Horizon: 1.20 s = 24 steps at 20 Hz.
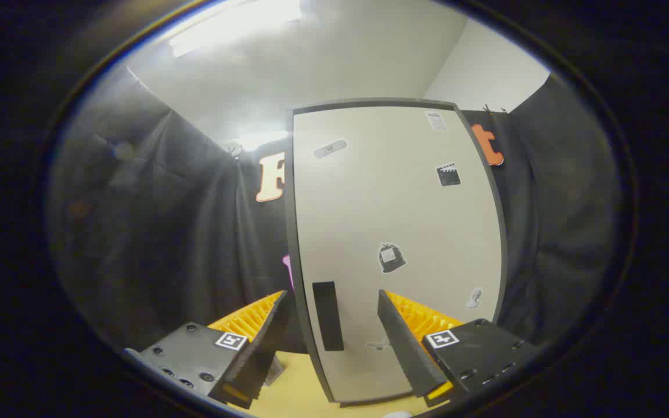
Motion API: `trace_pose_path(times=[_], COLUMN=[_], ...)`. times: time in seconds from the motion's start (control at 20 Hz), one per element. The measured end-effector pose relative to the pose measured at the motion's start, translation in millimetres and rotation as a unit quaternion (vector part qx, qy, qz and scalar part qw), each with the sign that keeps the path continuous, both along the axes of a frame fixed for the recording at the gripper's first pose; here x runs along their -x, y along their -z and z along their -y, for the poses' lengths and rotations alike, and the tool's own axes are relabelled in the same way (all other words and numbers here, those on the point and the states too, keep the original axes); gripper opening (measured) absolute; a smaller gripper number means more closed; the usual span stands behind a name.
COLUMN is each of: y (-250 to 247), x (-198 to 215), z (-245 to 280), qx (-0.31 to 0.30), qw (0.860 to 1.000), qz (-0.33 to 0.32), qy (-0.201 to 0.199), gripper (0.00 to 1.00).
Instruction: Open the shoe cabinet door, grab the shoes and put them into the shoe cabinet, then close the shoe cabinet door.
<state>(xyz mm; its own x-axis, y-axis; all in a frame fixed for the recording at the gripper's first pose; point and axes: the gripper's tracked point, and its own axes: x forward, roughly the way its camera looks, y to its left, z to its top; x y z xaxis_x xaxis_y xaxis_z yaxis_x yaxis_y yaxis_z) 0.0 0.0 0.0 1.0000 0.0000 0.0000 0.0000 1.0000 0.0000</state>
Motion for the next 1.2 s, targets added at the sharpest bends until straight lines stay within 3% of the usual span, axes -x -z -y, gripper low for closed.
trace_pose_path(times=[0.6, 0.95, 1.2], y=[20.8, 35.5, 49.0], x=[-24.5, -62.8, -81.3], z=[-2.1, -3.7, -11.1], qx=[0.006, 0.000, 0.003], qw=[0.999, 0.999, 0.998], qz=[-0.031, -0.046, -0.056], qy=[0.004, -0.001, -0.007], gripper=[0.95, 0.95, 0.75])
